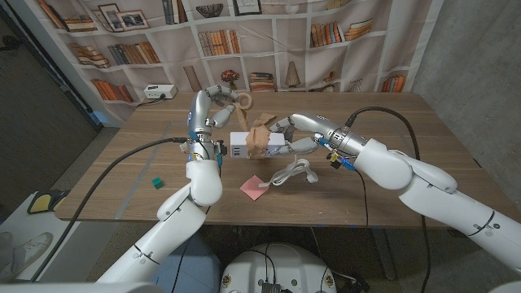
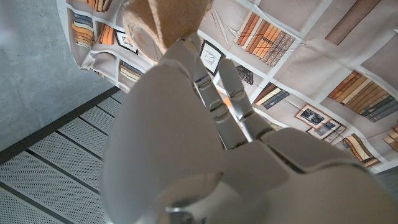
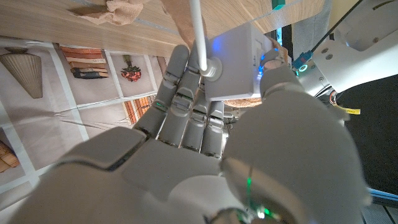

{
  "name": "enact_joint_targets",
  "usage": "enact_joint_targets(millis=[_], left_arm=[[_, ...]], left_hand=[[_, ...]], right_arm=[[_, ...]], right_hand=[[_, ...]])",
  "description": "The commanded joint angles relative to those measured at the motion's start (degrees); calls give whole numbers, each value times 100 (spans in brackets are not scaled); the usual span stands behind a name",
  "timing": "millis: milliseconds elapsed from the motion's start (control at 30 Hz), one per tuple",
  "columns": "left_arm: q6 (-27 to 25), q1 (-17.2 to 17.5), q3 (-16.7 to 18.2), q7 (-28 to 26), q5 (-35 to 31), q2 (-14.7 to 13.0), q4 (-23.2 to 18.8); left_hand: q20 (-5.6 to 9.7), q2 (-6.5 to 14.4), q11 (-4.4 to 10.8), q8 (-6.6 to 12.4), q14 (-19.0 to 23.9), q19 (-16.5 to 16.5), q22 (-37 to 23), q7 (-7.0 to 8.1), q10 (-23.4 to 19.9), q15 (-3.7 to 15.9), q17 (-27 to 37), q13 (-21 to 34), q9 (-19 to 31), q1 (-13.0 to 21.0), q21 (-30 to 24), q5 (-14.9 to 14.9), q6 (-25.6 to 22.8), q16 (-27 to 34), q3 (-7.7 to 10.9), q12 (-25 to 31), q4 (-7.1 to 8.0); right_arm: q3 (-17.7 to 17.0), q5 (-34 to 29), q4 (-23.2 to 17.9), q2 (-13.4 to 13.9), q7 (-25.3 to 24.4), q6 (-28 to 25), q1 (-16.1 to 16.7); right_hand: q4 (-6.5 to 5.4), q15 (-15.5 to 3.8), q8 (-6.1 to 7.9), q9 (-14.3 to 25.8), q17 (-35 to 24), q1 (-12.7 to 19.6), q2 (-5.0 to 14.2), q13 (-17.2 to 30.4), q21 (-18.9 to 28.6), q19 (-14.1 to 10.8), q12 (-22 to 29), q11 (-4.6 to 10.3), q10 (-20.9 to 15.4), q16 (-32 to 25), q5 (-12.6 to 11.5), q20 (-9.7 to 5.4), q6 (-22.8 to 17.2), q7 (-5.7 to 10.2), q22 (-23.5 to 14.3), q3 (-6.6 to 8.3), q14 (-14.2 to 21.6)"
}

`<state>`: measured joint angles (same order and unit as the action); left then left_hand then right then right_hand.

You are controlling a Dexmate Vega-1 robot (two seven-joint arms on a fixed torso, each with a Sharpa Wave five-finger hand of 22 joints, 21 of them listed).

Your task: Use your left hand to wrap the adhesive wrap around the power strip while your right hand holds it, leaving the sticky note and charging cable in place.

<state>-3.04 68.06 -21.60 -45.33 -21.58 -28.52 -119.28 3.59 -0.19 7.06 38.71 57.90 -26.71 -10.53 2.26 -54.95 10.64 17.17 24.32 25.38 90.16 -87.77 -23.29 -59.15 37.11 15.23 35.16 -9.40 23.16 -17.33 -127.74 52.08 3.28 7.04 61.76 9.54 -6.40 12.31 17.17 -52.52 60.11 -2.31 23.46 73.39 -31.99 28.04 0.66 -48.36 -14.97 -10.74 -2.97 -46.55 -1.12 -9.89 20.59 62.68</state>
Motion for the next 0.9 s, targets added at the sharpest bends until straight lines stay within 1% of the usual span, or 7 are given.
enact_joint_targets(millis=[33,333,533,600,833,900], left_arm=[[201,-16,2,43,-21,14,18],[407,68,55,55,-30,-4,-69],[595,137,97,58,-33,-3,-118],[652,159,101,79,-29,-2,-143],[766,210,100,136,-54,38,-196],[801,233,94,144,-79,45,-218]], left_hand=[[33,-28,-38,1,-18,7,-11,-4,-34,-24,23,5,19,34,2,-44,-26,30,-1,-11,7],[37,-32,2,-3,-14,-3,-10,-7,-39,-24,17,-1,12,29,2,-48,-35,31,-3,-14,8],[31,-32,-23,-8,-14,2,-11,-12,-35,-21,15,-2,10,31,3,-49,-31,33,-3,-15,7],[34,-32,-1,-10,-14,0,-11,-1,-39,-23,15,0,8,29,2,-49,-31,33,-4,-13,8],[30,-33,-5,-13,-16,1,-8,-23,-40,-26,12,-4,5,33,8,-51,-32,33,-3,-14,6],[31,-31,-6,-13,-17,4,-9,-15,-35,-26,12,2,11,34,8,-52,-26,35,-2,-13,6]], right_arm=[[183,-206,32,-101,-19,-172,-113],[346,-345,59,-218,-29,-360,-214],[429,-405,68,-276,-25,-508,-268],[463,-438,73,-308,-52,-569,-269],[536,-461,119,-360,-95,-687,-300],[556,-444,151,-378,-92,-705,-332]], right_hand=[[-42,-684,22,24,-4,760,798,498,-12,23,34,732,-732,-15,-25,-525,-554,566,-16,283,488],[-41,-682,22,22,-7,763,796,487,-10,20,28,721,-763,-18,-25,-515,-553,552,-15,275,488],[-44,-678,24,21,-14,761,799,497,-11,23,21,716,-756,-20,-26,-511,-557,551,-15,271,480],[-47,-678,25,21,-7,758,801,487,-9,16,17,724,-770,-16,-26,-508,-561,546,-15,268,478],[-41,-684,25,19,1,766,799,478,-6,2,14,687,-798,-27,-28,-496,-563,535,-14,257,507],[-42,-678,26,18,1,767,802,476,-8,8,9,701,-797,-23,-30,-497,-566,538,-14,258,501]])
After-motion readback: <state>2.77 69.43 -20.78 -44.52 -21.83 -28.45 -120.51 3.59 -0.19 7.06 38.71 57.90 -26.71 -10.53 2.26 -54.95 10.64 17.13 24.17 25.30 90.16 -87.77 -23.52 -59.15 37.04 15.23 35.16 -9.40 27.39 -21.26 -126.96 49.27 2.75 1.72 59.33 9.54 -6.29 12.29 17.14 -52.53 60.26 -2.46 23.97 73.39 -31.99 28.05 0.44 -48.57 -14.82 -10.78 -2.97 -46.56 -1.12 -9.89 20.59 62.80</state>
